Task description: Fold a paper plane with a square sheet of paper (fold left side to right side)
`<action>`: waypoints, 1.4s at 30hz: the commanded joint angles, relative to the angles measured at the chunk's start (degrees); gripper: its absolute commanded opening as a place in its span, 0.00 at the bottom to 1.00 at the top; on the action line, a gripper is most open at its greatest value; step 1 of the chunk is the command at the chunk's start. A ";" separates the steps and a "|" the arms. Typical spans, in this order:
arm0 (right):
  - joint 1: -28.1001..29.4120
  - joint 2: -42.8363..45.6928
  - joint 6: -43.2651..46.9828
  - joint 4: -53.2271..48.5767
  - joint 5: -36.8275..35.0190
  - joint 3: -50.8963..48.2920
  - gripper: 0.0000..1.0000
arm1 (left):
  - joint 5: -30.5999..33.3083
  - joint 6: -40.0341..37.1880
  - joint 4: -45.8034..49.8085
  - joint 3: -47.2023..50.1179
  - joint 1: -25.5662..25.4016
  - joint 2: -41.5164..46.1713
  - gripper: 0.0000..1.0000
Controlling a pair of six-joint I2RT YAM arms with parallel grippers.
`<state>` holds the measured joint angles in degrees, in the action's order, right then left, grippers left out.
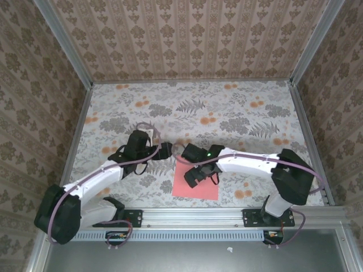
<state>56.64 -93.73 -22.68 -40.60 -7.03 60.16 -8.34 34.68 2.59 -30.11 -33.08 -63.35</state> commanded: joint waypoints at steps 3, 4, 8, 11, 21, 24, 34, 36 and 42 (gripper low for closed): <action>1.45 -6.07 1.56 -3.04 -3.98 3.60 1.00 | 8.75 3.20 6.31 2.71 -0.32 8.55 0.95; 1.45 -6.77 1.74 -2.47 -3.96 3.71 1.00 | 9.53 3.05 7.27 2.93 -0.25 9.68 0.95; 1.09 -10.48 3.55 -1.61 -4.80 5.16 1.00 | 13.00 2.67 11.83 3.23 -0.23 13.90 0.96; -0.46 -12.64 3.87 -0.10 -4.40 5.77 0.99 | 14.80 2.17 14.12 3.13 -0.18 16.16 0.96; -9.68 -20.05 11.30 5.44 -2.43 12.04 0.98 | 16.27 1.09 16.53 2.69 0.21 17.84 0.95; -12.99 -22.34 15.19 5.78 -1.24 15.67 0.98 | 15.44 1.05 16.44 2.51 0.45 17.64 0.95; -15.48 -17.23 18.16 3.49 -0.12 20.53 1.00 | -3.05 10.97 3.28 4.67 8.13 10.21 0.89; -16.62 -14.68 17.36 3.46 0.35 20.14 1.00 | -8.79 11.98 0.01 3.60 9.32 5.83 0.86; -23.35 -11.79 13.74 5.18 1.77 16.87 1.00 | -20.81 10.10 -2.83 -5.46 8.03 -9.29 0.76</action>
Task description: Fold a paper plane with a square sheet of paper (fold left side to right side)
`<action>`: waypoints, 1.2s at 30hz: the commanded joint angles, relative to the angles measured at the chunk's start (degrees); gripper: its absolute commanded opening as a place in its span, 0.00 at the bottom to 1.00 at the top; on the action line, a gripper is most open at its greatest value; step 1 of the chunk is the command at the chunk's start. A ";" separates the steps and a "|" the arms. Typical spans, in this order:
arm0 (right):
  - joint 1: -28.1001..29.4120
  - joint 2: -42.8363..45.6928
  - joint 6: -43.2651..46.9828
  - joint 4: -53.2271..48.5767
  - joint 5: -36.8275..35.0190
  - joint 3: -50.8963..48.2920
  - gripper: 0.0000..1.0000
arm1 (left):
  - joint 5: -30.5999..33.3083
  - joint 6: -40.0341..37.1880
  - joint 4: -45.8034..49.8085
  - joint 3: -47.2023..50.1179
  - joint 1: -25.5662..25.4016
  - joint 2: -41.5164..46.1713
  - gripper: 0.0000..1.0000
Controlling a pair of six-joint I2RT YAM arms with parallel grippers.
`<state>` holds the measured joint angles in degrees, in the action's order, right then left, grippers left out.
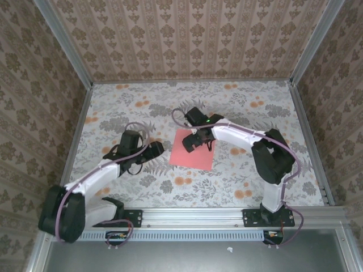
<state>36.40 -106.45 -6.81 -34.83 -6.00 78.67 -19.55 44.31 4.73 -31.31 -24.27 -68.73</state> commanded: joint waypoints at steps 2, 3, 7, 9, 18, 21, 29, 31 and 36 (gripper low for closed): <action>-4.93 0.04 -3.06 -0.33 1.47 -1.47 1.00 | -10.64 -0.05 -5.36 -6.98 -1.51 -8.40 0.73; -5.56 -0.42 -3.57 -0.01 1.57 -1.41 1.00 | -10.73 -0.27 -5.12 -8.44 -3.86 -10.70 0.72; -7.74 -2.57 -5.78 0.11 1.83 -0.28 1.00 | -10.96 -0.70 -4.40 -13.01 -7.01 -18.36 0.68; -8.27 -3.60 -6.53 0.11 2.12 0.29 1.00 | -10.31 -0.31 -3.86 -14.49 -8.34 -21.19 0.66; -8.12 -8.12 -8.60 -0.83 5.18 1.16 1.00 | -5.10 0.20 0.76 -16.57 -11.90 -26.42 0.65; -7.59 -8.90 -8.98 -1.30 5.82 0.76 1.00 | -3.64 -0.44 2.72 -16.92 -12.76 -27.23 0.64; -4.53 -9.72 -9.57 -1.73 9.28 0.56 1.00 | -2.77 -0.40 3.13 -16.41 -13.95 -29.09 0.50; -3.62 -9.84 -9.80 -2.19 9.86 0.81 0.99 | -2.60 -0.04 2.42 -16.23 -14.13 -29.27 0.48; -2.05 -9.39 -10.29 -3.40 11.38 1.11 0.94 | -2.77 0.77 0.01 -15.62 -14.27 -29.40 0.45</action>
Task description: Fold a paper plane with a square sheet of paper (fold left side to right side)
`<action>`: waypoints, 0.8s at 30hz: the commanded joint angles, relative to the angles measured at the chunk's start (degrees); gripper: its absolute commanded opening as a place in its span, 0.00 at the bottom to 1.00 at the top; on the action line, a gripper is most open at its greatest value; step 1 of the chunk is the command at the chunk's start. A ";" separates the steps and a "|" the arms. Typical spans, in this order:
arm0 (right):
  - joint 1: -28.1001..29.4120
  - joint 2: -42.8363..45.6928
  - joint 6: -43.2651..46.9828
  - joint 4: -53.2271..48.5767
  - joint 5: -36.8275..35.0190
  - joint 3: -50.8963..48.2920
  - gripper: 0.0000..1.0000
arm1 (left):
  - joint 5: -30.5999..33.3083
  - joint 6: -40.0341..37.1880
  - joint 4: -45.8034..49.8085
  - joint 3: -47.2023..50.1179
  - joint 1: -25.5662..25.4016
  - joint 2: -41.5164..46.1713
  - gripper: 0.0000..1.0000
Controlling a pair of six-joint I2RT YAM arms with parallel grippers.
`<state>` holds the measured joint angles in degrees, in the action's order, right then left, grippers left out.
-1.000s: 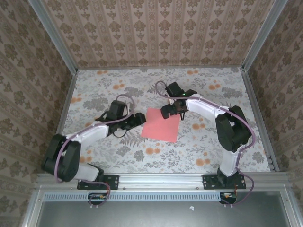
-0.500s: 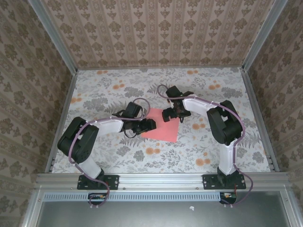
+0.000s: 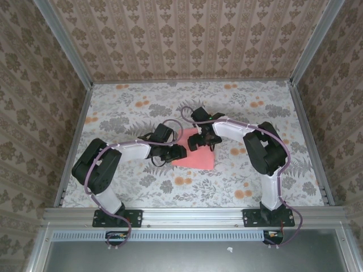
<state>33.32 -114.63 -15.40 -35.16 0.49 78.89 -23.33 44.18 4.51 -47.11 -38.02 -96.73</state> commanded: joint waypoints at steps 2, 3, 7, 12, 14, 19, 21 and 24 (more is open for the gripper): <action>1.41 -0.71 -1.65 -3.43 5.11 0.84 0.89 | 0.67 1.12 -0.94 0.57 -0.56 -1.06 0.45; 1.40 -0.46 -1.61 -3.48 5.34 0.74 0.85 | 0.37 1.17 -1.69 0.75 -0.41 -0.75 0.45; 1.31 0.55 -1.17 -3.36 6.91 0.54 0.61 | -1.64 1.47 -5.00 2.15 1.10 1.15 0.45; 0.84 2.95 -0.93 -0.89 11.87 -0.21 0.31 | -5.66 0.86 -9.87 4.86 5.51 5.38 0.50; 0.40 4.63 -0.72 0.73 14.47 -1.08 0.22 | -6.86 -0.76 -10.07 5.41 7.65 7.52 0.55; -1.69 11.25 1.99 4.86 23.20 -3.67 0.13 | -12.21 -4.22 -11.46 7.98 15.85 14.69 0.65; -2.74 14.40 3.69 7.16 27.39 -4.84 0.11 | -15.66 -5.41 -14.14 9.39 18.90 17.72 0.70; -4.32 19.19 6.17 8.95 35.18 -6.09 0.11 | -19.65 -8.37 -19.33 10.96 21.70 22.00 0.82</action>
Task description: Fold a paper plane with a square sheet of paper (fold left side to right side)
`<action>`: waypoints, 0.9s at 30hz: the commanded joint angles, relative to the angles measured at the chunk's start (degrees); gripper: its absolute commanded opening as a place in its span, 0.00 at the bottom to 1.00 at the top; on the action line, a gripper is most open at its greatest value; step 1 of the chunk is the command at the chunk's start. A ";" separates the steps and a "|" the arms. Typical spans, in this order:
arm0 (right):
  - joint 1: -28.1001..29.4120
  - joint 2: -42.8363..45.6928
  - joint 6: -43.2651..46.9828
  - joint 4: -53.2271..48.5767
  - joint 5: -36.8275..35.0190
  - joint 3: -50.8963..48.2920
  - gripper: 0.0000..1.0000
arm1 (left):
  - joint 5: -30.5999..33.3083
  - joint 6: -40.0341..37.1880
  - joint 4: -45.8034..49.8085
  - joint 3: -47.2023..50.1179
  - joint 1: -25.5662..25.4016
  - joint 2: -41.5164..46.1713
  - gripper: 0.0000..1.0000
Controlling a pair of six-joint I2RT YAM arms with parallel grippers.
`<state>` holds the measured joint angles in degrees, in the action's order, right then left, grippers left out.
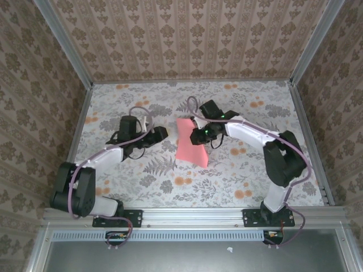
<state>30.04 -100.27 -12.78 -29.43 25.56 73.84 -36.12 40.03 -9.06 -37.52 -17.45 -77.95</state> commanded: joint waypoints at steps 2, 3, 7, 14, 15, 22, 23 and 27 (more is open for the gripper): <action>-1.80 7.52 5.06 3.01 14.37 -0.62 0.11 | -9.47 -6.41 -9.27 1.74 1.72 5.62 0.88; -2.08 8.78 5.87 2.41 16.26 -0.15 0.11 | -10.89 -7.40 -11.17 1.69 1.81 6.69 0.91; -2.62 12.07 7.65 0.10 22.73 2.91 0.11 | -15.47 -10.09 -16.04 -0.14 1.56 9.42 0.96; -2.62 14.07 6.19 0.43 29.56 6.20 0.11 | -21.98 -11.80 -17.03 -5.44 -0.80 8.94 0.97; -2.62 14.13 6.02 0.60 29.80 6.31 0.11 | -22.35 -11.98 -16.95 -5.91 -1.44 8.71 0.95; -3.09 13.08 6.23 -2.52 22.32 6.50 0.20 | -21.21 -12.54 -15.40 -6.76 -3.25 8.30 0.46; -3.48 12.99 6.08 -3.11 20.18 6.24 0.22 | -20.39 -12.93 -14.25 -6.71 -3.38 8.34 0.32; -5.04 13.66 5.40 -4.68 10.84 4.79 0.41 | -15.89 -13.73 -10.06 -5.82 -4.05 7.14 0.11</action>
<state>26.30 -87.35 -7.25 -31.22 44.82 78.94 -54.52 27.97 -22.13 -42.78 -20.86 -69.71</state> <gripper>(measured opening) 0.378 0.121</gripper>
